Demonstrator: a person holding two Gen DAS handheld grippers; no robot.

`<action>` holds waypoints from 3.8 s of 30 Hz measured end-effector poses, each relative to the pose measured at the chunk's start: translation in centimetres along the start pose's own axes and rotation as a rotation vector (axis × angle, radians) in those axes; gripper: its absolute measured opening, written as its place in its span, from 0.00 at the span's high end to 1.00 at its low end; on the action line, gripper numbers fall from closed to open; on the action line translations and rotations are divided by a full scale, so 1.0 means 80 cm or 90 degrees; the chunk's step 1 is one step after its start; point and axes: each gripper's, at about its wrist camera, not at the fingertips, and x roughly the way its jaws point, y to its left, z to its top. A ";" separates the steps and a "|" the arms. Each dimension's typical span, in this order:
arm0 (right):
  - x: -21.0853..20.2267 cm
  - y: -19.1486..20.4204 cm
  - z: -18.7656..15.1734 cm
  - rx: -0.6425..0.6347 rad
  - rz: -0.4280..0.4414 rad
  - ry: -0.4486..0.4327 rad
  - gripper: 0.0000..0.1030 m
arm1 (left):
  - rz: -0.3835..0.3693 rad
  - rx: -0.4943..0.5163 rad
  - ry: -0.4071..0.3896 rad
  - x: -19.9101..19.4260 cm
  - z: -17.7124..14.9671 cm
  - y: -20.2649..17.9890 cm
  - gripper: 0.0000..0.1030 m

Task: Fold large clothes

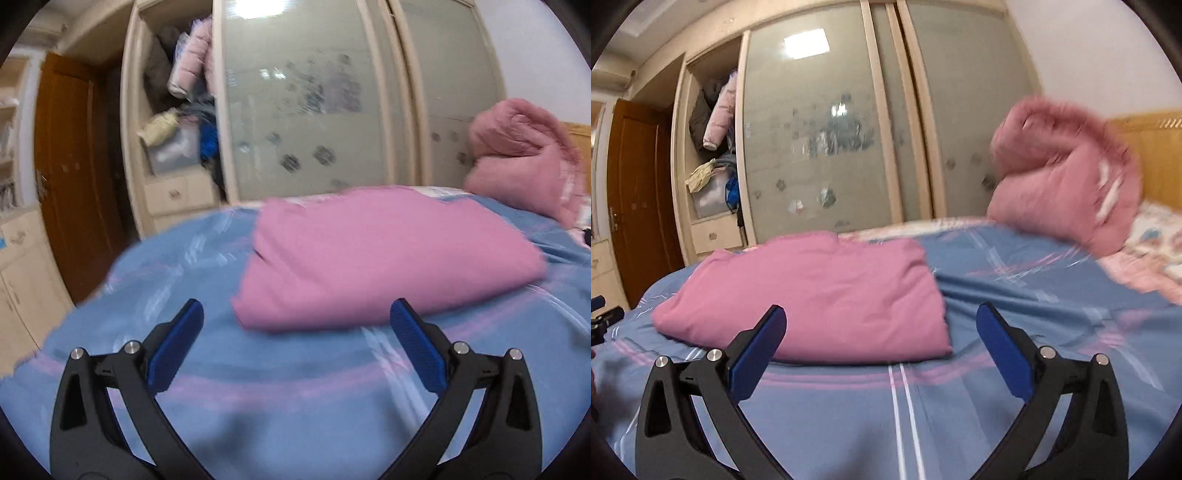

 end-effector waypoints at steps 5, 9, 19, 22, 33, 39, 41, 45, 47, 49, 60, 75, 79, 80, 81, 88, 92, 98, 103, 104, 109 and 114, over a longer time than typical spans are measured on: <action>-0.066 0.036 -0.018 0.011 0.018 -0.033 0.01 | -0.001 -0.060 -0.058 -0.066 -0.026 -0.033 0.02; -0.081 0.077 -0.036 -0.063 0.037 -0.005 0.01 | 0.004 -0.048 -0.091 -0.083 -0.026 -0.052 0.02; -0.113 0.084 -0.030 -0.044 0.042 0.009 0.01 | -0.033 -0.132 -0.084 -0.127 -0.030 -0.064 0.02; -0.110 0.083 -0.035 -0.062 0.040 0.016 0.01 | -0.010 -0.107 -0.077 -0.127 -0.036 -0.065 0.02; -0.107 0.075 -0.033 -0.026 0.042 0.033 0.01 | 0.007 -0.069 -0.025 -0.114 -0.032 -0.065 0.02; -0.106 0.076 -0.035 -0.036 0.044 0.040 0.01 | 0.006 -0.064 -0.018 -0.113 -0.033 -0.069 0.02; -0.106 0.076 -0.036 -0.036 0.043 0.041 0.01 | 0.012 -0.065 -0.013 -0.111 -0.032 -0.068 0.02; -0.104 0.076 -0.036 -0.039 0.044 0.047 0.01 | 0.007 -0.072 0.011 -0.106 -0.032 -0.067 0.02; -0.103 0.075 -0.035 -0.039 0.044 0.047 0.01 | -0.002 -0.077 0.011 -0.105 -0.032 -0.066 0.02; -0.103 0.075 -0.036 -0.042 0.043 0.047 0.01 | -0.006 -0.074 0.010 -0.105 -0.032 -0.067 0.02; -0.105 0.078 -0.036 -0.050 0.041 0.048 0.01 | -0.017 -0.063 0.005 -0.108 -0.031 -0.072 0.02; -0.105 0.077 -0.033 -0.053 0.041 0.046 0.01 | -0.015 -0.059 0.006 -0.108 -0.030 -0.073 0.02; -0.105 0.077 -0.033 -0.053 0.040 0.046 0.01 | -0.013 -0.057 0.003 -0.108 -0.030 -0.074 0.02; -0.105 0.077 -0.033 -0.053 0.040 0.046 0.01 | -0.014 -0.057 0.003 -0.108 -0.031 -0.074 0.02; -0.105 0.077 -0.033 -0.053 0.040 0.046 0.01 | -0.015 -0.056 0.003 -0.108 -0.031 -0.074 0.02; -0.106 0.078 -0.033 -0.055 0.039 0.045 0.01 | -0.016 -0.053 0.003 -0.107 -0.030 -0.074 0.02; -0.106 0.077 -0.033 -0.054 0.039 0.044 0.01 | -0.017 -0.052 0.002 -0.108 -0.030 -0.074 0.02; -0.103 0.076 -0.034 -0.054 0.039 0.045 0.01 | -0.019 -0.046 0.001 -0.108 -0.031 -0.077 0.02; -0.104 0.077 -0.034 -0.055 0.041 0.041 0.01 | -0.022 -0.043 -0.001 -0.110 -0.030 -0.079 0.02; -0.104 0.078 -0.035 -0.057 0.041 0.040 0.01 | -0.022 -0.041 -0.002 -0.110 -0.030 -0.080 0.02; -0.104 0.081 -0.037 -0.058 0.043 0.044 0.01 | -0.027 -0.044 -0.002 -0.111 -0.029 -0.079 0.02; -0.103 0.079 -0.037 -0.057 0.042 0.046 0.01 | -0.022 -0.047 -0.005 -0.112 -0.031 -0.076 0.02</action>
